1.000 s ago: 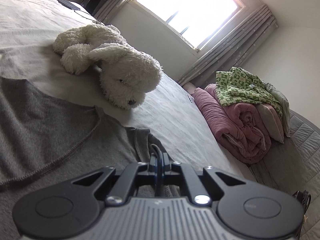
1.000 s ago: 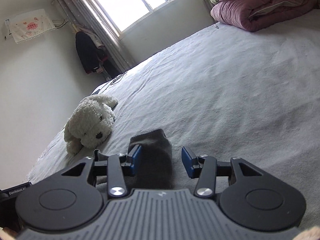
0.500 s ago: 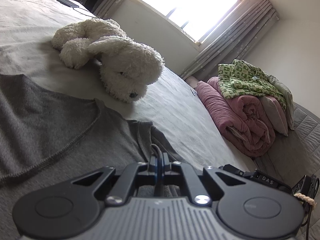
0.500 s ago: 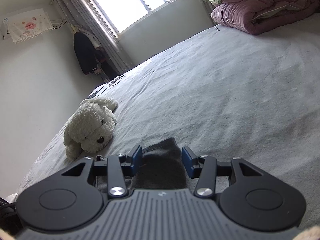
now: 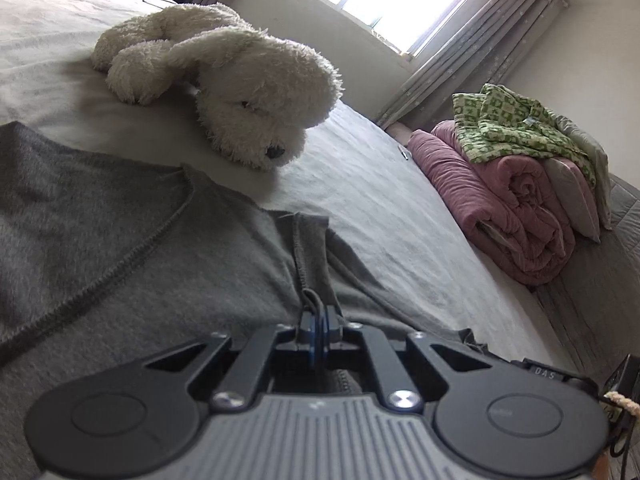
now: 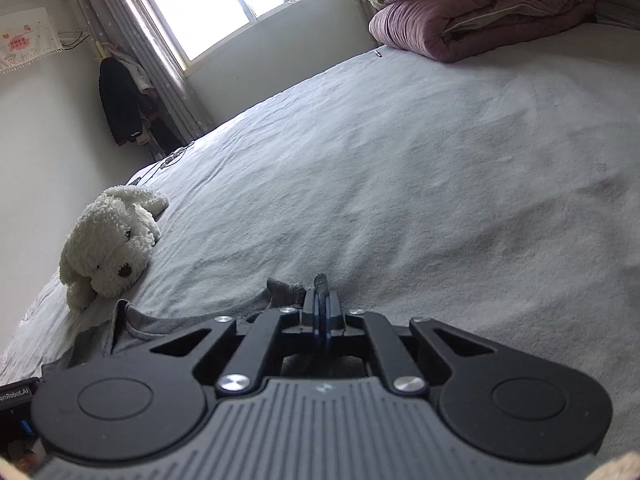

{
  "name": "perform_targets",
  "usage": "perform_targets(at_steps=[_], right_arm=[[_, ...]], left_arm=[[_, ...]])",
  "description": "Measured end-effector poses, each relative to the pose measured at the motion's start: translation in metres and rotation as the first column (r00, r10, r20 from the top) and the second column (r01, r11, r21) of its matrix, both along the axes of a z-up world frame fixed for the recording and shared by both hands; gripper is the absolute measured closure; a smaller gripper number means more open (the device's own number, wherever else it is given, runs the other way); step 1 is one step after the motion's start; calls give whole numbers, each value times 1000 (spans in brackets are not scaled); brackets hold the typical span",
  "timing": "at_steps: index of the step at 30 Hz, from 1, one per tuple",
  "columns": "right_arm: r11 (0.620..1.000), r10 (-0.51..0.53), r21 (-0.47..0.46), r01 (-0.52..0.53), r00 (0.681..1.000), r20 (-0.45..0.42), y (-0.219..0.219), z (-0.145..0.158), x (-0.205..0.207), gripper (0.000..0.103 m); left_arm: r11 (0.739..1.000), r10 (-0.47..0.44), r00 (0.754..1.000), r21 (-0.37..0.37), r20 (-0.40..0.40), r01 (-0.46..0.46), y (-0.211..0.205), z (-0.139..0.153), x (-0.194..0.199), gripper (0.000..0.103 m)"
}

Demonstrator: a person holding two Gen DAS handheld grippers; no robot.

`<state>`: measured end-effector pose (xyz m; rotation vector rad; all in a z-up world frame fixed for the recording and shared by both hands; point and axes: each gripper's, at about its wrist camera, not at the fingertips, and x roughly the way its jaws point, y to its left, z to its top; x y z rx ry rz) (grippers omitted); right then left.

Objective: Fold clothes

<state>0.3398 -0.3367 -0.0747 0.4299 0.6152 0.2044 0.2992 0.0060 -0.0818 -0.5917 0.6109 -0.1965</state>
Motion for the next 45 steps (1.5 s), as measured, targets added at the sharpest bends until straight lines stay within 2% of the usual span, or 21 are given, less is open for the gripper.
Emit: perform_targets(at_steps=[7,9,11,13,16,18,20,21,25,34,40,45], right_arm=[[1000,9,-8,-9,1000,5,1,3,-2,98],[1000,9,-10,-9,1000,9,2,5,-4,88],[1000,-1,-21,1,1000,-4,2,10,-9,81],[1000,0,-20,-1,1000,-27,2,19,-21,66],[1000,12,-8,-12,998,-55,2,38,-45,66],[1000,21,-13,-21,998,-55,5,53,-68,66],[1000,22,-13,-23,998,-55,8,65,-89,66],[1000,21,-4,-21,998,-56,8,70,-100,66],[1000,18,10,-17,997,-74,10,83,-137,66],[998,62,-19,-63,997,-53,31,118,-221,66],[995,92,-26,-93,995,-38,48,124,-271,66],[990,134,-41,-135,990,-41,67,116,-314,66]], left_arm=[[1000,-5,1000,2,5,5,1,-2,1,99],[1000,-9,1000,6,4,9,0,-2,1,98],[1000,-12,1000,4,6,12,1,-2,1,97],[1000,-14,1000,1,7,14,1,-2,0,96],[1000,-2,1000,-9,-3,2,3,1,-5,91],[1000,7,1000,-9,-12,-7,3,6,-10,81],[1000,6,1000,11,-19,-5,3,14,-18,62],[1000,5,1000,21,-22,-5,3,18,-22,60],[996,8,998,91,-54,-3,6,34,-42,59],[994,-50,989,88,-137,63,17,54,-104,59],[985,-100,977,119,-189,124,15,57,-148,59],[961,-171,960,175,-223,212,8,59,-191,59]])
